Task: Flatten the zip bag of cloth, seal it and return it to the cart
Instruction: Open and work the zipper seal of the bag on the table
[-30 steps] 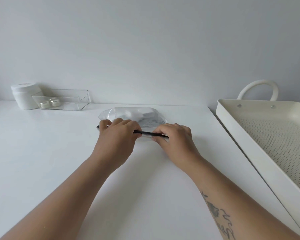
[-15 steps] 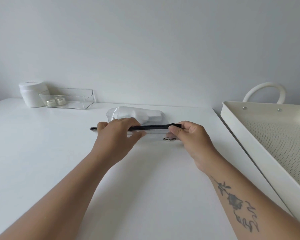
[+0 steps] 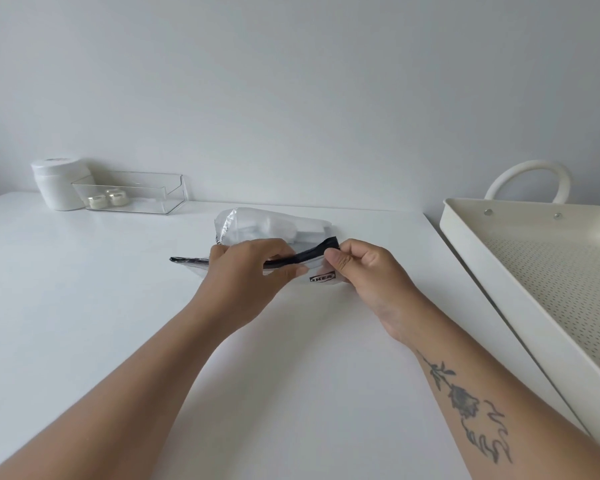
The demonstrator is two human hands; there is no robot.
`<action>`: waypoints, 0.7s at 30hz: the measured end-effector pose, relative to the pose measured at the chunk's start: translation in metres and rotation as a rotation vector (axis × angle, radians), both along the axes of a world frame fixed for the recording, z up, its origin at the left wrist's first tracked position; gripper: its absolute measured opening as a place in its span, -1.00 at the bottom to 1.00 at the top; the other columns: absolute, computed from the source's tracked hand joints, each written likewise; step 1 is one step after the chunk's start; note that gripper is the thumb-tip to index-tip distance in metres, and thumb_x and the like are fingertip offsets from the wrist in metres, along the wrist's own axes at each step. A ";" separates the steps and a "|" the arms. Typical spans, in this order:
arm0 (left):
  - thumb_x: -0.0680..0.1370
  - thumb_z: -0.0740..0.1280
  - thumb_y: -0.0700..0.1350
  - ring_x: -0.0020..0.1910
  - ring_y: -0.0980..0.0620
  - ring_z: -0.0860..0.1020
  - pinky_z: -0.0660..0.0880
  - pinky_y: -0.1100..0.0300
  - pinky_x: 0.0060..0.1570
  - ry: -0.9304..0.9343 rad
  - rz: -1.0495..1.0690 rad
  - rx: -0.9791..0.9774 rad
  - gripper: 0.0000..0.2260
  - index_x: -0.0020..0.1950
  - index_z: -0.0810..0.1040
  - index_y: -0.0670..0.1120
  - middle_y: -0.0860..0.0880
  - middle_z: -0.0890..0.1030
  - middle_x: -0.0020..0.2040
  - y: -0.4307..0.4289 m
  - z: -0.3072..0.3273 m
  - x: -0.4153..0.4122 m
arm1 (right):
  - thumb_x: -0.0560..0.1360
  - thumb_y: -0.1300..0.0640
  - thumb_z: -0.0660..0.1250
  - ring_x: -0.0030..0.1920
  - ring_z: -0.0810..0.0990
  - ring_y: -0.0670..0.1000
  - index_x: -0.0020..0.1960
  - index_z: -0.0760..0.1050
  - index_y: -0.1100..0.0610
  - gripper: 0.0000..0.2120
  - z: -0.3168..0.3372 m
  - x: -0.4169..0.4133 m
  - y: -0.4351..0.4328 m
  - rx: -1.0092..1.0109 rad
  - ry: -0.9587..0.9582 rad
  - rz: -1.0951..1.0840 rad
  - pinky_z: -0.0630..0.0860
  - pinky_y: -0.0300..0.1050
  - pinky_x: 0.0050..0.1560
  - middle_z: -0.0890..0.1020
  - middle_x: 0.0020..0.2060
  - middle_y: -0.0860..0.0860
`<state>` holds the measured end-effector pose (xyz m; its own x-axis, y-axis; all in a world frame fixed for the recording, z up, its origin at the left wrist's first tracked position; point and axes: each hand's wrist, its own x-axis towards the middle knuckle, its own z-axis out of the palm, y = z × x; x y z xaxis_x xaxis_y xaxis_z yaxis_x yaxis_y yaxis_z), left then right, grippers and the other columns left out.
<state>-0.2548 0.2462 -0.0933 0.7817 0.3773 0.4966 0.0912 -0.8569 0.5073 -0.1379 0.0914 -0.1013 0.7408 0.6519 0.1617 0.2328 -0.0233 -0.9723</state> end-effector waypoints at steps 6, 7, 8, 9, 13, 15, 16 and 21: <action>0.52 0.35 0.08 -0.27 0.07 0.56 0.50 0.02 -0.20 0.042 -0.059 -0.069 -0.86 -0.17 0.58 0.06 0.09 0.63 -0.29 -0.008 0.000 0.004 | 0.57 -0.06 0.27 -0.19 0.59 -0.16 -0.14 0.65 0.07 -0.72 -0.001 -0.006 0.004 -0.092 -0.093 -0.034 0.44 -0.19 -0.03 0.73 -0.17 -0.06; 0.53 0.34 0.06 -0.34 0.10 0.52 0.46 0.06 -0.29 0.059 -0.057 -0.094 -0.86 -0.19 0.57 0.06 0.10 0.60 -0.33 -0.007 -0.001 0.004 | 0.58 -0.07 0.26 -0.24 0.56 -0.17 -0.13 0.66 0.06 -0.71 -0.001 -0.006 0.005 -0.103 -0.103 -0.042 0.43 -0.21 -0.08 0.71 -0.21 -0.08; 0.54 0.34 0.05 -0.43 0.14 0.45 0.40 0.12 -0.37 0.074 -0.056 -0.118 -0.85 -0.22 0.56 0.07 0.11 0.55 -0.40 -0.006 -0.002 0.005 | 0.59 -0.07 0.24 -0.27 0.52 -0.14 -0.12 0.66 0.04 -0.71 -0.002 -0.006 0.005 -0.113 -0.114 -0.048 0.41 -0.19 -0.12 0.68 -0.26 -0.06; 0.54 0.33 0.04 -0.48 0.14 0.39 0.32 0.17 -0.43 0.085 -0.056 -0.142 -0.83 -0.24 0.54 0.07 0.11 0.50 -0.46 -0.005 -0.003 0.005 | 0.59 -0.08 0.23 -0.30 0.48 -0.11 -0.10 0.65 0.04 -0.71 -0.002 -0.006 0.005 -0.118 -0.123 -0.051 0.39 -0.16 -0.16 0.64 -0.30 -0.04; 0.56 0.31 0.03 -0.54 0.13 0.32 0.23 0.21 -0.47 0.101 -0.071 -0.212 -0.79 -0.27 0.54 0.05 0.08 0.42 -0.49 -0.003 -0.005 0.006 | 0.57 -0.01 0.29 -0.45 0.48 -0.24 -0.11 0.62 0.10 -0.77 -0.001 -0.006 0.004 -0.074 -0.087 -0.019 0.36 -0.37 -0.31 0.58 -0.45 -0.18; 0.56 0.31 0.04 -0.52 0.13 0.33 0.25 0.21 -0.46 0.095 -0.075 -0.212 -0.79 -0.26 0.54 0.04 0.08 0.45 -0.47 -0.003 -0.006 0.006 | 0.57 0.05 0.31 -0.46 0.52 -0.27 -0.13 0.59 0.17 -0.79 -0.001 -0.007 0.003 -0.047 -0.084 -0.003 0.34 -0.49 -0.37 0.61 -0.46 -0.20; 0.55 0.32 0.05 -0.51 0.12 0.36 0.27 0.22 -0.46 0.085 -0.077 -0.212 -0.80 -0.25 0.55 0.05 0.08 0.48 -0.45 -0.004 -0.006 0.006 | 0.57 0.07 0.32 -0.45 0.53 -0.27 -0.14 0.59 0.18 -0.79 0.000 -0.008 0.003 -0.037 -0.083 -0.001 0.35 -0.50 -0.37 0.63 -0.43 -0.18; 0.52 0.37 0.03 -0.29 0.07 0.49 0.37 0.38 -0.36 0.007 -0.098 -0.278 -0.90 -0.19 0.57 0.09 0.10 0.61 -0.24 -0.009 -0.006 0.008 | 0.60 0.03 0.25 -0.28 0.60 -0.21 -0.12 0.64 0.08 -0.75 0.001 -0.011 0.006 -0.088 -0.116 0.014 0.44 -0.40 -0.22 0.74 -0.28 -0.09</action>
